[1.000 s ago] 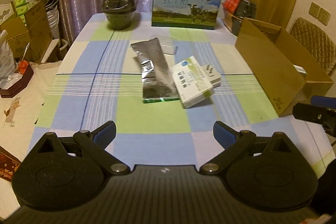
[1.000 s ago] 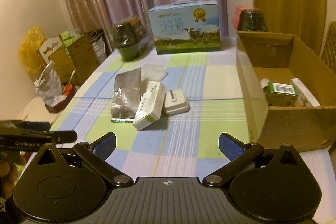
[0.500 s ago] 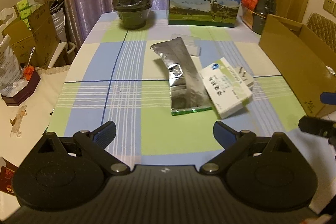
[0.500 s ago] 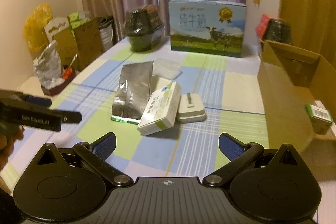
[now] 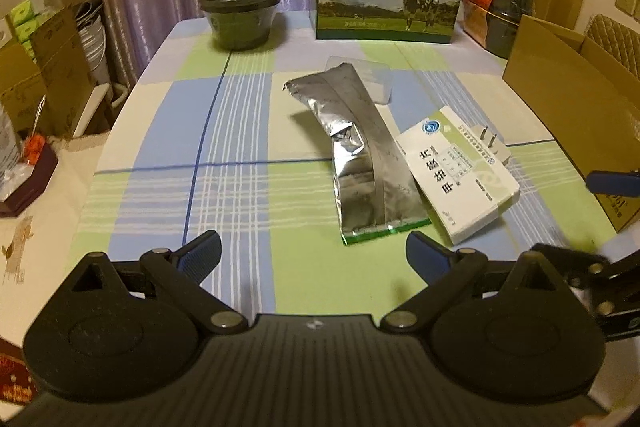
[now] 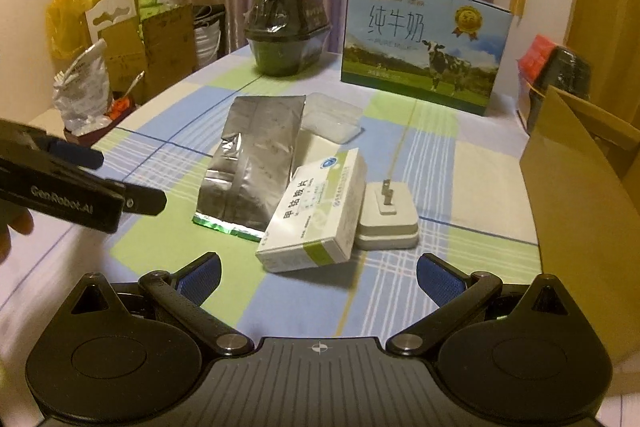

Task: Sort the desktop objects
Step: 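Lower the right gripper onto the white medicine box beside the foil bag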

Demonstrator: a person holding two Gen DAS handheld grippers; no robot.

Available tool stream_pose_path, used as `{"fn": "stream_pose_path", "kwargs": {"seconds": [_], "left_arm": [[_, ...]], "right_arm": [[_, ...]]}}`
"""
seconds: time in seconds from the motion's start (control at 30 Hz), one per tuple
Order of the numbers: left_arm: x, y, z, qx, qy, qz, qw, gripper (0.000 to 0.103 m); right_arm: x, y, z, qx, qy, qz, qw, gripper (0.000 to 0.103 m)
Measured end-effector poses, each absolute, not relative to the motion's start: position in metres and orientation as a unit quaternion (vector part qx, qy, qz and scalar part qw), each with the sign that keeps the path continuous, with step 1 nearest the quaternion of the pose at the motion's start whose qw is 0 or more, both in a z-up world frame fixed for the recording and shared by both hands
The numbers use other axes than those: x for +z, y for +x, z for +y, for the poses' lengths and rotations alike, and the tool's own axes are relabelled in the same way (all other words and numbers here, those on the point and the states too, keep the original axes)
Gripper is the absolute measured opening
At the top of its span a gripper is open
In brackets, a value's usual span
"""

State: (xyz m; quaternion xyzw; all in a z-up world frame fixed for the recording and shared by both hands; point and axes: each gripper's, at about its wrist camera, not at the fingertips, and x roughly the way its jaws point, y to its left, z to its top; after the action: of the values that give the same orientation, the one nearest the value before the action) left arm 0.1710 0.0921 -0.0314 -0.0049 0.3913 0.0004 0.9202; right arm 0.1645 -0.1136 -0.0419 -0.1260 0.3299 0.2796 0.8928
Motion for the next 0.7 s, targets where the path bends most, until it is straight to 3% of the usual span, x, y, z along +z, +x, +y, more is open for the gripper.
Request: {"fn": "stream_pose_path", "kwargs": {"seconds": [0.47, 0.53, 0.7], "left_arm": [[-0.031, 0.195, 0.104, -0.016, -0.017, 0.391, 0.92, 0.097], [-0.032, 0.199, 0.107, -0.013, -0.021, 0.392, 0.92, 0.097], [-0.035, 0.209, 0.108, -0.014, -0.026, 0.397, 0.918, 0.097]], "right_arm": [[-0.085, 0.185, -0.064, 0.278, -0.226, 0.298, 0.884, 0.1], [-0.09, 0.186, -0.059, 0.274, -0.239, 0.294, 0.884, 0.097], [-0.099, 0.193, -0.055, 0.264, -0.239, 0.303, 0.884, 0.077]]}}
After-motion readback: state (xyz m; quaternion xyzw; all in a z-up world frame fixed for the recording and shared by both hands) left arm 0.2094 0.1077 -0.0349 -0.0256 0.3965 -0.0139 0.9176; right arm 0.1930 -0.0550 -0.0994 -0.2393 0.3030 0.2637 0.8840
